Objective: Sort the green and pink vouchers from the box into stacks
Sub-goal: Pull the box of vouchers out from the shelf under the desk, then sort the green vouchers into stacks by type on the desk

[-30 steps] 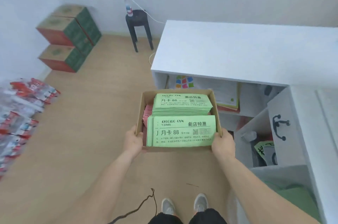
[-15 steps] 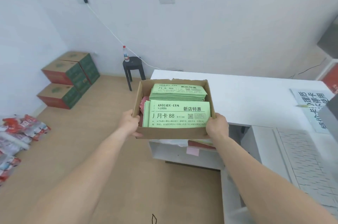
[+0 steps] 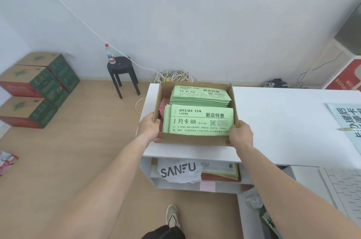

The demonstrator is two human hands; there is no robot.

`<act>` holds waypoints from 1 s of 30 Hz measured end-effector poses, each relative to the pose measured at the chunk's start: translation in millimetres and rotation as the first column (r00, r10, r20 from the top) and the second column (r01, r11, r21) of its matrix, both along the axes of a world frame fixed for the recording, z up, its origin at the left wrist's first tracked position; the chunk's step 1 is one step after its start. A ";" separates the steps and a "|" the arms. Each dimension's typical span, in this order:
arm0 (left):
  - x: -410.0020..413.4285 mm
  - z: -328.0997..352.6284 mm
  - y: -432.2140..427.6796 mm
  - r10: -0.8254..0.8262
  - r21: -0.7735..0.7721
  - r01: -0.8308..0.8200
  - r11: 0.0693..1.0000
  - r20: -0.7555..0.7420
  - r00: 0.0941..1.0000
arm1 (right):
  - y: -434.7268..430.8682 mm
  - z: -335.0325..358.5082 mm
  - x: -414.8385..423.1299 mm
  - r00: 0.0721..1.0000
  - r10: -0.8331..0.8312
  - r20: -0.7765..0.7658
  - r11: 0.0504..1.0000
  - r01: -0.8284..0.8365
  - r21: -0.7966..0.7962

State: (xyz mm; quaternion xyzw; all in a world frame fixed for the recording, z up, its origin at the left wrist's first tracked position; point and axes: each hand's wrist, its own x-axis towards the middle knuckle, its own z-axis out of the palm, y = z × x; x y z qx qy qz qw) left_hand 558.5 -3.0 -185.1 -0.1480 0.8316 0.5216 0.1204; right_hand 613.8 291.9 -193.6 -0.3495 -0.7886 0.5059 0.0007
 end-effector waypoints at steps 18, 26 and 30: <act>-81.9 -13.4 16.6 0.048 -0.008 -0.048 0.999 0.068 0.996 | 10.9 -8.3 -75.5 0.997 0.073 -0.009 0.995 -0.073 -0.061; -75.2 8.3 27.0 0.069 -0.287 -0.069 0.955 -0.010 0.998 | 33.5 -5.6 -80.8 0.975 0.218 0.050 0.973 -0.221 0.071; -80.1 25.2 41.9 -0.022 -0.463 -0.065 0.884 -0.180 0.983 | 37.8 0.0 -94.2 0.969 0.245 0.019 0.936 -0.241 0.258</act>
